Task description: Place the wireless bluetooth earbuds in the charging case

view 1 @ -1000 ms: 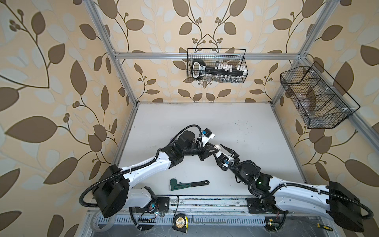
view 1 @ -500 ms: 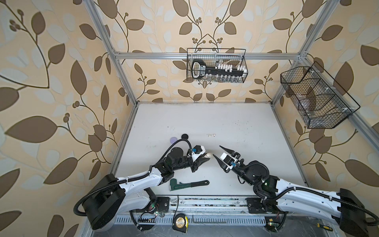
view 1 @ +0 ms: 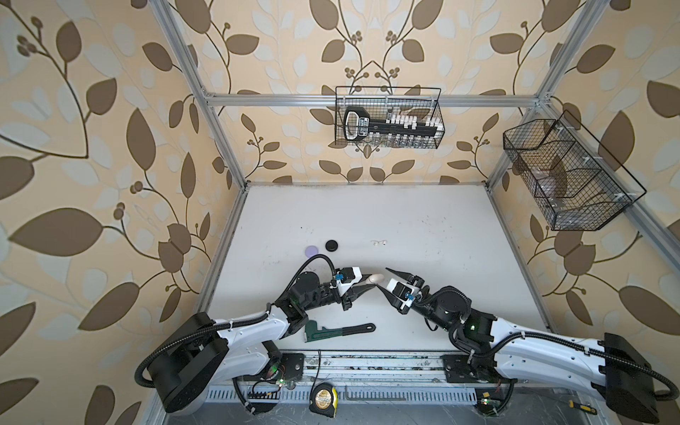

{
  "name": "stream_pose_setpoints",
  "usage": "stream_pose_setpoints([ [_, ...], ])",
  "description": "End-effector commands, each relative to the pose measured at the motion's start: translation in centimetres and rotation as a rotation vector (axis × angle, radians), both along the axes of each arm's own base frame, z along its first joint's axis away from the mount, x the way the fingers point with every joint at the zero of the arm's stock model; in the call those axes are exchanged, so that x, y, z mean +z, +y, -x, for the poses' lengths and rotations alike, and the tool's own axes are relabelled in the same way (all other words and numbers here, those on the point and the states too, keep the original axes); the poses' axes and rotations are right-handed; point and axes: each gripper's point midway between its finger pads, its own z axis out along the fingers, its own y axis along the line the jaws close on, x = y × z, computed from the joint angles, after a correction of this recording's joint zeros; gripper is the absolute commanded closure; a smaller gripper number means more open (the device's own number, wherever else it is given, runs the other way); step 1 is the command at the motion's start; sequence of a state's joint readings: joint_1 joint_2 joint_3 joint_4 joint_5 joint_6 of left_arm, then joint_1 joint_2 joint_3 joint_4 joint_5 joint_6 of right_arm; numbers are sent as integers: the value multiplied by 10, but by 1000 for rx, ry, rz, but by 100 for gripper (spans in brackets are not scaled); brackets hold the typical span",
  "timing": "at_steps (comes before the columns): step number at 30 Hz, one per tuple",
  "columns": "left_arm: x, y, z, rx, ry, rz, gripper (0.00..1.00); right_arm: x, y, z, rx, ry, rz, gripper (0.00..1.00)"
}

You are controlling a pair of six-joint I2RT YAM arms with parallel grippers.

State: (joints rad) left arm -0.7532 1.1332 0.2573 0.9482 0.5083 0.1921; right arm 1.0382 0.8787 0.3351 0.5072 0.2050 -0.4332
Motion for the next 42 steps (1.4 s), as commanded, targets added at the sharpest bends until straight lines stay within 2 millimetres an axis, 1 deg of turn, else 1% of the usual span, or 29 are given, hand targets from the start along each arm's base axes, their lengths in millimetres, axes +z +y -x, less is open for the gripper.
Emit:
stream_pose_setpoints([
  [1, 28, -6, 14, -93, -107, 65, 100, 17, 1, -3, -5, -9, -42, 48],
  [7, 27, -10, 21, -149, -103, 57, 100, 16, -4, -11, -44, 4, -49, 49],
  [14, 24, -14, 23, -177, -94, 39, 100, 22, -14, -16, -89, -1, -83, 51],
  [21, 24, -15, 23, -185, -93, 37, 100, 23, -19, -24, -136, 2, -101, 54],
  [31, 24, -16, 22, -188, -88, 34, 100, 24, -25, -27, -158, 4, -129, 54],
  [42, 20, -17, 22, -194, -81, 23, 100, 23, -27, -29, -163, 18, -144, 55],
])
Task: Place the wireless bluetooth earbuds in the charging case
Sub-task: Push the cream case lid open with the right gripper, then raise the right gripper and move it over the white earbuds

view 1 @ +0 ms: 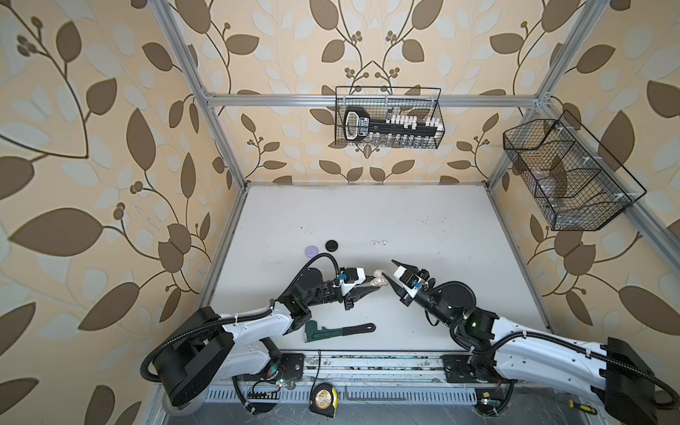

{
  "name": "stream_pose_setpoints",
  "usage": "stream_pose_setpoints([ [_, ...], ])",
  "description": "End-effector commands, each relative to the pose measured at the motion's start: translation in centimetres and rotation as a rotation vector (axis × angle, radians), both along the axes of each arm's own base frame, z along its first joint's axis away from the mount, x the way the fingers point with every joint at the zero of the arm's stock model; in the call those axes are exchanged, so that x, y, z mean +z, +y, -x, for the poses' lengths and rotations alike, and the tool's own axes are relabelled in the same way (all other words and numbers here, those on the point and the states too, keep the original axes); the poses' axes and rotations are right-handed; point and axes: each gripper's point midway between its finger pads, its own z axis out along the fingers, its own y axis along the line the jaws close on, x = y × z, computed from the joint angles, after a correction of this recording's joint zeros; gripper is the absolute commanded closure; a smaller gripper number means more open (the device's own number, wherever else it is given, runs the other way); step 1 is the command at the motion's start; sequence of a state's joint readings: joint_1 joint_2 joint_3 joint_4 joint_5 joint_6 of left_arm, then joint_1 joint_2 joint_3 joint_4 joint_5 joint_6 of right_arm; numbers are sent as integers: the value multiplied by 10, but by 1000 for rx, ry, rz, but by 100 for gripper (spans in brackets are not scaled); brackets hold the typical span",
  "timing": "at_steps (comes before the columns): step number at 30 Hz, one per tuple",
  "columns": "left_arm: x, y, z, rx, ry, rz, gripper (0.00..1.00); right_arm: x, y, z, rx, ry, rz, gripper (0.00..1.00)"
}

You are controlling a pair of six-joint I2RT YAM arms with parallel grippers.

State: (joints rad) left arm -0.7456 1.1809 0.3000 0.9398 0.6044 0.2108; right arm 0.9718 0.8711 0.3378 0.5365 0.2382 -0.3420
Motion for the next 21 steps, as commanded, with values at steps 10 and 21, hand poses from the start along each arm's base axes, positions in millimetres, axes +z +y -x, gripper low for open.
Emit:
stream_pose_setpoints([
  [10, 23, -7, 15, -100, -62, 64, 100, 8, -8, -14, -74, 0, -34, 55],
  [21, 28, 2, -1, -24, -15, 175, 100, 17, -14, -16, -72, 24, -90, 50],
])
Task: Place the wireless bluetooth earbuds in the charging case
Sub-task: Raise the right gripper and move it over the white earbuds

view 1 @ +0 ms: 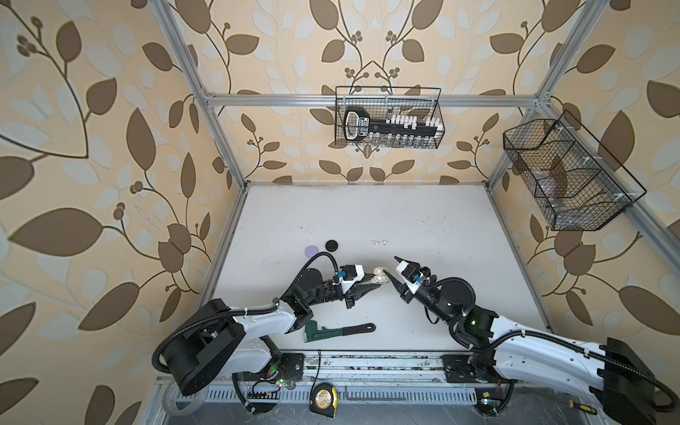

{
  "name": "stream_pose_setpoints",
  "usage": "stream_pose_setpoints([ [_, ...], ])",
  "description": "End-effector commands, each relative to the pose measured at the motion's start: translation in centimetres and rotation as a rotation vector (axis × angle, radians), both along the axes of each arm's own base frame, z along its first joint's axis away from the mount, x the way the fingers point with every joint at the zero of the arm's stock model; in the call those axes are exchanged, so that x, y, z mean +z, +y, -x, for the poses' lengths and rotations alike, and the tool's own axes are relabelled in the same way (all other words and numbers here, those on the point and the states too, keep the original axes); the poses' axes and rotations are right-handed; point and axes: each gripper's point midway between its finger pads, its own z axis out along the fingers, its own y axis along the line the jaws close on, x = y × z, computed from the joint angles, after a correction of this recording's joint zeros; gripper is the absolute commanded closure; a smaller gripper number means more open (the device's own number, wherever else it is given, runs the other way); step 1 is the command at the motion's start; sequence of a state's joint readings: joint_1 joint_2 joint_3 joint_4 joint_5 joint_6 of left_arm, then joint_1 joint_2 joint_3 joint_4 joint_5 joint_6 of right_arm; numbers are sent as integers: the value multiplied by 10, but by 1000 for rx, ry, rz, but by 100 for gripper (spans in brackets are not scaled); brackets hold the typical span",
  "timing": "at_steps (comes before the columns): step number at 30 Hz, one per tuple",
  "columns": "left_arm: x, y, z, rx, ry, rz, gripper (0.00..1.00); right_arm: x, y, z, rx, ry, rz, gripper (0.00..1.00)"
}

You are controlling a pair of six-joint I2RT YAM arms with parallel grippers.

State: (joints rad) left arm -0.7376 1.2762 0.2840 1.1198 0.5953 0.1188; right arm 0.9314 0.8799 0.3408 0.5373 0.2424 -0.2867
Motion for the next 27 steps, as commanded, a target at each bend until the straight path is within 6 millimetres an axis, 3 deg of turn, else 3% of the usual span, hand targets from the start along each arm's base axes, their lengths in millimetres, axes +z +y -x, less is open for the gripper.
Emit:
stream_pose_setpoints([
  [1, 27, 4, 5, -34, -49, 118, 100, 18, -5, -4, -21, -17, -51, 50],
  [12, 23, 2, 0, -56, -6, 142, 100, 35, -15, 1, -28, -22, -122, 45],
  [18, 24, 7, -5, -6, -11, 148, 100, 55, -62, -19, -276, 68, -285, 37],
  [22, 25, 12, -9, 29, -17, 154, 100, 58, -84, -30, -364, 139, -369, 32],
  [24, 25, 14, -9, 41, -19, 156, 100, 56, -93, -38, -409, 189, -415, 22],
  [25, 26, 15, -10, 51, -22, 160, 100, 55, -97, -41, -433, 212, -427, 8],
  [26, 28, 17, -10, 60, -25, 165, 100, 53, -101, -45, -455, 236, -436, 0],
  [27, 29, 18, -10, 62, -25, 170, 100, 52, -104, -49, -482, 256, -441, 0],
])
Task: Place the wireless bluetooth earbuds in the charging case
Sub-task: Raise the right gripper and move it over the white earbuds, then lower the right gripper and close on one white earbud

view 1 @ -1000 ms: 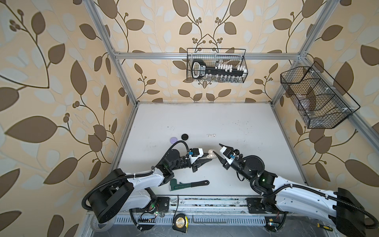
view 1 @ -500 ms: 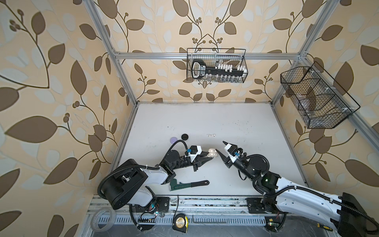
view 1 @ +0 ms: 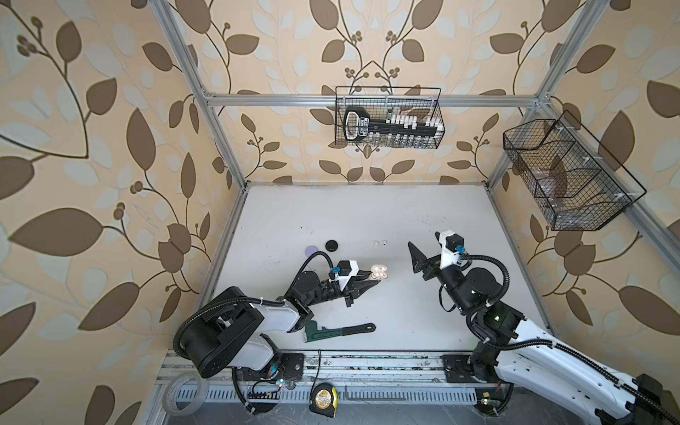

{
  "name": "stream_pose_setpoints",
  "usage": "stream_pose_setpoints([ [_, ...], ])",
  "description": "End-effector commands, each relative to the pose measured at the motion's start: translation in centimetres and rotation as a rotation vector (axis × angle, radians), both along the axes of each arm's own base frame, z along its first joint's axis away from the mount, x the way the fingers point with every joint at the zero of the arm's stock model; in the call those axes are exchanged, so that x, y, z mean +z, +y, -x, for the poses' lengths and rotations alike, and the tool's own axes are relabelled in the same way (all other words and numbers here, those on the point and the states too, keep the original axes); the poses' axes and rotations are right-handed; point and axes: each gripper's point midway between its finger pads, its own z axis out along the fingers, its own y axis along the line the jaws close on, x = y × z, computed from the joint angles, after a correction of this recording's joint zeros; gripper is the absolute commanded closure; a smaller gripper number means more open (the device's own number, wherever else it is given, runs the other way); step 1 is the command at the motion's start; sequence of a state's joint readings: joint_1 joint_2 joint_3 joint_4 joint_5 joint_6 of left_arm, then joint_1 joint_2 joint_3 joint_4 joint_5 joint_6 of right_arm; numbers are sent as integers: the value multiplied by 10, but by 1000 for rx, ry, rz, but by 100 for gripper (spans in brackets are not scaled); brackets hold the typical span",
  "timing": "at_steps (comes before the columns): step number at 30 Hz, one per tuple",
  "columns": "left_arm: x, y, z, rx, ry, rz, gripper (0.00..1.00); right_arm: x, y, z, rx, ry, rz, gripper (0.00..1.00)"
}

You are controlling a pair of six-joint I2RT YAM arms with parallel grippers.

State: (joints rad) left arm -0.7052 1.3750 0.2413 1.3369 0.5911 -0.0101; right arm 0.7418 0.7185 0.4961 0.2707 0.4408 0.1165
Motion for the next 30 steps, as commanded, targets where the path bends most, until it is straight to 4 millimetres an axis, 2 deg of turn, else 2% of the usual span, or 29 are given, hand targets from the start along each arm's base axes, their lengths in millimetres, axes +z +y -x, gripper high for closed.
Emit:
stream_pose_setpoints([
  [1, 32, 10, -1, 40, -94, 87, 100, -10, -16, -12, -103, 122, -82, 0],
  [3, 33, 11, -1, 45, -100, 89, 100, -19, -31, -21, -212, 173, -134, 0],
  [5, 32, 14, -3, 69, -100, 90, 100, -37, -48, -26, -349, 255, -194, 0],
  [6, 33, 15, -4, 82, -100, 92, 100, -45, -49, -31, -358, 297, -199, 0],
  [11, 29, 25, -13, 162, -110, 86, 100, -85, -32, -60, -320, 573, -151, 1],
  [13, 29, 29, -17, 196, -108, 88, 100, -104, -19, -72, -294, 693, -107, 8],
  [15, 30, 31, -18, 211, -111, 90, 100, -125, -4, -81, -272, 816, -64, 9],
  [18, 31, 36, -20, 240, -112, 97, 100, -144, 18, -94, -231, 934, -16, 9],
  [25, 33, 41, -22, 271, -116, 103, 100, -174, 32, -129, -290, 1006, 122, 10],
  [30, 32, 40, -21, 268, -120, 101, 100, -209, 38, -153, -340, 1072, 229, 9],
])
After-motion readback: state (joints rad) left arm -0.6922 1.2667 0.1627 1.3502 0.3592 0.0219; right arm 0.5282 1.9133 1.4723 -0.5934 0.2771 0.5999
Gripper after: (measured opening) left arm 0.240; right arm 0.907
